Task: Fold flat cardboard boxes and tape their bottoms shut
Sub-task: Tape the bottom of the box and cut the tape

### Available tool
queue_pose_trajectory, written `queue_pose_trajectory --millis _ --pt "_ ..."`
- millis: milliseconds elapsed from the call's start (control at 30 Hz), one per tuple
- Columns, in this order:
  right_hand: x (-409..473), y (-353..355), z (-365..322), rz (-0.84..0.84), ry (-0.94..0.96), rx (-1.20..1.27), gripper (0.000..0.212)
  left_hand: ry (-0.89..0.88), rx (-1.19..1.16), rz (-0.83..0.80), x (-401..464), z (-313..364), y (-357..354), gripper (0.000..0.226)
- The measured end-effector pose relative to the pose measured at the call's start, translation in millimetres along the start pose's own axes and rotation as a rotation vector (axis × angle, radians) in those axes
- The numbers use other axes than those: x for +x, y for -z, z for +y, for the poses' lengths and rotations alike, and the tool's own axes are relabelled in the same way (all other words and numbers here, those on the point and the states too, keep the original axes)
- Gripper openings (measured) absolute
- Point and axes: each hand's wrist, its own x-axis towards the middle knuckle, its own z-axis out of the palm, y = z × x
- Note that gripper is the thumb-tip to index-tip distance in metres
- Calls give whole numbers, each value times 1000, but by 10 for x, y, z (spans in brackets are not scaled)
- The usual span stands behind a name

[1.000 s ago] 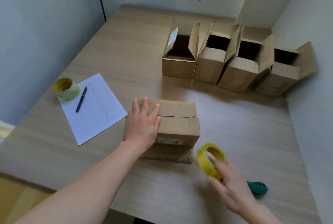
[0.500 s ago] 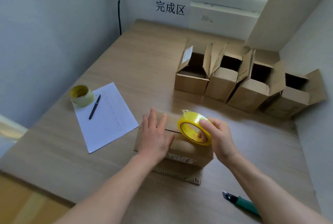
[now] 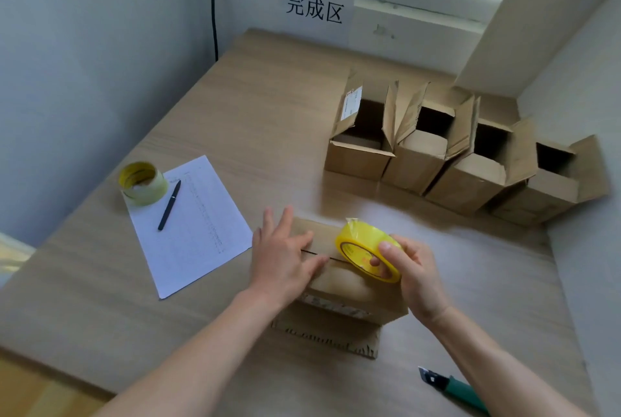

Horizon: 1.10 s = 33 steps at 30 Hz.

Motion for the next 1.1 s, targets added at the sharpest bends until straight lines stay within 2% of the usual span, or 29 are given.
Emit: queue_pose_trajectory --millis 33,67,133,200,267,367,433,600,700,733,833,933,1033,1100 --pt "20 12 -9 -10 7 -14 60 -25 -117 20 40 21 67 32" --pt "36 28 -11 -20 13 -31 61 -18 -291 40 71 75 132 29" --pt "49 47 -2 -39 8 -59 59 76 -612 -11 147 259 267 49" --pt "48 46 7 -46 6 -84 55 157 -737 -120 237 428 362 68" --pt "43 41 5 -50 10 -108 54 178 -741 -141 277 537 406 68" --pt "41 39 11 -49 28 -132 55 211 -723 -92 266 582 406 28" --pt "43 38 17 -48 45 -143 57 230 -723 -80 244 595 418 18" --pt "21 31 35 -80 45 -166 54 317 -862 -69 213 567 387 25" --pt "-27 39 36 -142 73 -193 22 390 -915 -13 208 525 353 29" --pt "-34 40 46 -158 91 -222 18 417 -935 24 202 498 339 29" --pt "9 -18 77 -29 119 -364 17 458 -907 160 160 384 314 24" --pt "35 -143 105 103 187 -433 20 443 -703 296 97 208 284 25" --pt "50 -251 140 142 212 -487 34 501 -628 342 36 44 240 28" --pt "82 -288 154 134 177 -522 30 589 -675 335 21 -45 179 27"
